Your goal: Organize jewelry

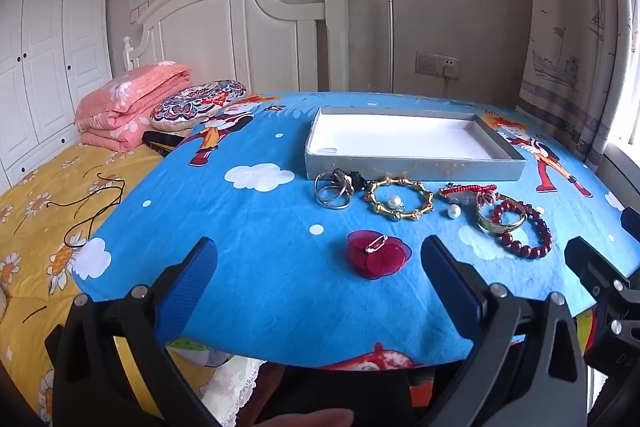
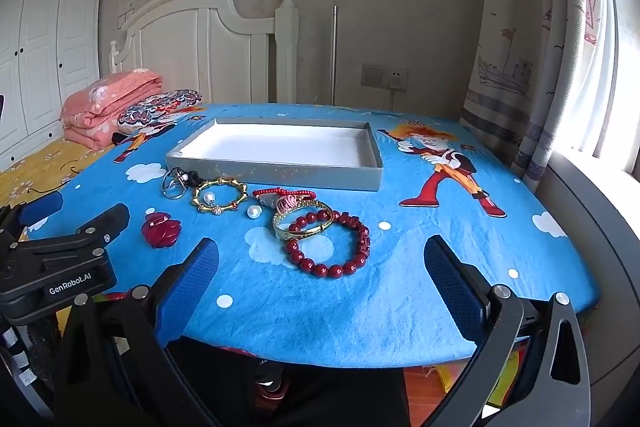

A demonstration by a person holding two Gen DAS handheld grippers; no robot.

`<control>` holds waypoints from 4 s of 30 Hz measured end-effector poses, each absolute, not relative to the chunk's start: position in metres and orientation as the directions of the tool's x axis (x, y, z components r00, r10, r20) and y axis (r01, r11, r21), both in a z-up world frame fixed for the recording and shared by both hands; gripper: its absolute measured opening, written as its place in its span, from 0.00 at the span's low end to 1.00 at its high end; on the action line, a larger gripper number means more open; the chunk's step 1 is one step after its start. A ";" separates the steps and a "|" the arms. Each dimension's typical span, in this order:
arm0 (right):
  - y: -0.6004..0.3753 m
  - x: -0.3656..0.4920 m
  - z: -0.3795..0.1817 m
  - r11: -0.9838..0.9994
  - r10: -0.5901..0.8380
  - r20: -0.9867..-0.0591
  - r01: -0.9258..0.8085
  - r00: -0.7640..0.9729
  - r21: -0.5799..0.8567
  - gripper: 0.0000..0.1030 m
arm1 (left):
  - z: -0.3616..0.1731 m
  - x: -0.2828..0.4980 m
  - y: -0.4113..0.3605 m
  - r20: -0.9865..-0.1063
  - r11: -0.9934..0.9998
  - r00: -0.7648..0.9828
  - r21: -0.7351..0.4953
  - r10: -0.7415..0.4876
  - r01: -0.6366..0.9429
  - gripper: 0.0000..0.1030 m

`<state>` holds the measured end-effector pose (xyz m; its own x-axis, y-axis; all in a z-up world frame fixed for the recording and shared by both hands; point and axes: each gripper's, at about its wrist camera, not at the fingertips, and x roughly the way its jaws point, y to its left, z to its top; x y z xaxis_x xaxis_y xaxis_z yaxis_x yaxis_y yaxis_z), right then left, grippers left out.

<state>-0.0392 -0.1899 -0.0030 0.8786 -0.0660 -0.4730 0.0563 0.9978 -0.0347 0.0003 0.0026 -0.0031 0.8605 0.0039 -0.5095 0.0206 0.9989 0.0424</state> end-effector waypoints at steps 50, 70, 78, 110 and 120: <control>-0.189 -0.038 -0.005 0.998 -0.059 -0.484 0.050 0.873 -0.032 0.94 | -0.006 -0.001 0.007 -0.519 0.999 0.855 0.033 0.009 0.010 0.96; -0.195 -0.034 -0.007 0.999 -0.051 -0.468 0.048 0.882 -0.018 0.94 | -0.007 0.003 0.006 -0.546 0.999 0.838 0.031 -0.002 0.023 0.96; -0.201 -0.025 -0.017 0.999 -0.034 -0.468 0.037 0.883 -0.002 0.94 | -0.014 0.014 0.014 -0.551 1.000 0.835 0.004 -0.016 0.022 0.96; -0.214 0.021 -0.040 0.999 -0.032 -0.496 0.047 0.868 0.017 0.89 | -0.059 0.073 -0.023 -0.607 0.994 0.792 0.035 -0.061 0.103 0.95; -0.208 0.036 -0.055 0.998 -0.058 -0.542 0.053 0.838 -0.024 0.84 | -0.059 0.068 -0.020 -0.603 0.991 0.792 0.012 -0.097 0.131 0.87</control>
